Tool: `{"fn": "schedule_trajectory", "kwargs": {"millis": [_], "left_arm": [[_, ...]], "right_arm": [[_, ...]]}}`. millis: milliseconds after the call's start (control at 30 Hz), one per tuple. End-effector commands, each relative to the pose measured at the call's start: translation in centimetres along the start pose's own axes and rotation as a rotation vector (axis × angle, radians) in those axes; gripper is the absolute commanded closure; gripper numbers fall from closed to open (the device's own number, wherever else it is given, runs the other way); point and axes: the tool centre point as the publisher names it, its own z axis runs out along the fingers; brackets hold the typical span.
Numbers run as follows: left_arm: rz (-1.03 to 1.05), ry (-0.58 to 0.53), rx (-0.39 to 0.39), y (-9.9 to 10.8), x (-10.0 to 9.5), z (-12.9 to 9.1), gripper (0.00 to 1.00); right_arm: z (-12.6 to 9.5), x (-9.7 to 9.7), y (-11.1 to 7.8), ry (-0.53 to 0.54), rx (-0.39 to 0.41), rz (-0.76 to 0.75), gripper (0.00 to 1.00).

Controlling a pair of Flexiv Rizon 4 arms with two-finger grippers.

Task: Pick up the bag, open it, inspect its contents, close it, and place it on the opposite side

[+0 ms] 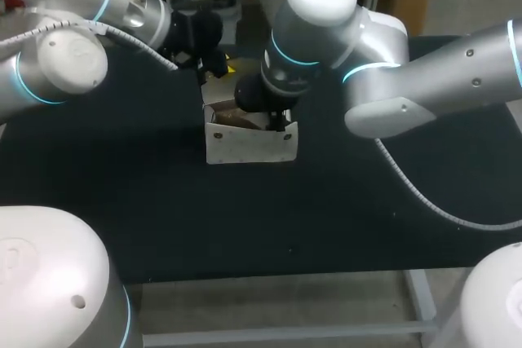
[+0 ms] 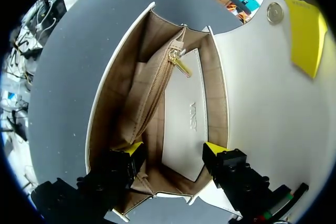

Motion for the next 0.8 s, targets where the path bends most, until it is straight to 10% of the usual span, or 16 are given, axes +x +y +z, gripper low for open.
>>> {"fn": "schedule_trajectory", "kwargs": {"millis": [33,233,400,800], "left_arm": [[0.000,0.000,0.001,-0.1,-0.1,-0.2,1.00],[0.001,0.001,0.001,-0.1,-0.1,-0.2,1.00],[0.001,0.002,0.002,-0.1,-0.1,-0.1,1.00],[0.004,0.002,-0.004,0.0,0.0,0.1,1.00]], "right_arm": [[0.9,0.1,-0.3,-0.002,0.002,-0.002,0.00],[0.8,0.1,-0.4,-0.008,0.002,-0.001,0.00],[0.1,0.0,-0.5,-0.042,0.007,-0.004,1.00],[-2.6,-0.5,-0.3,-0.174,0.018,-0.028,1.00]]}}
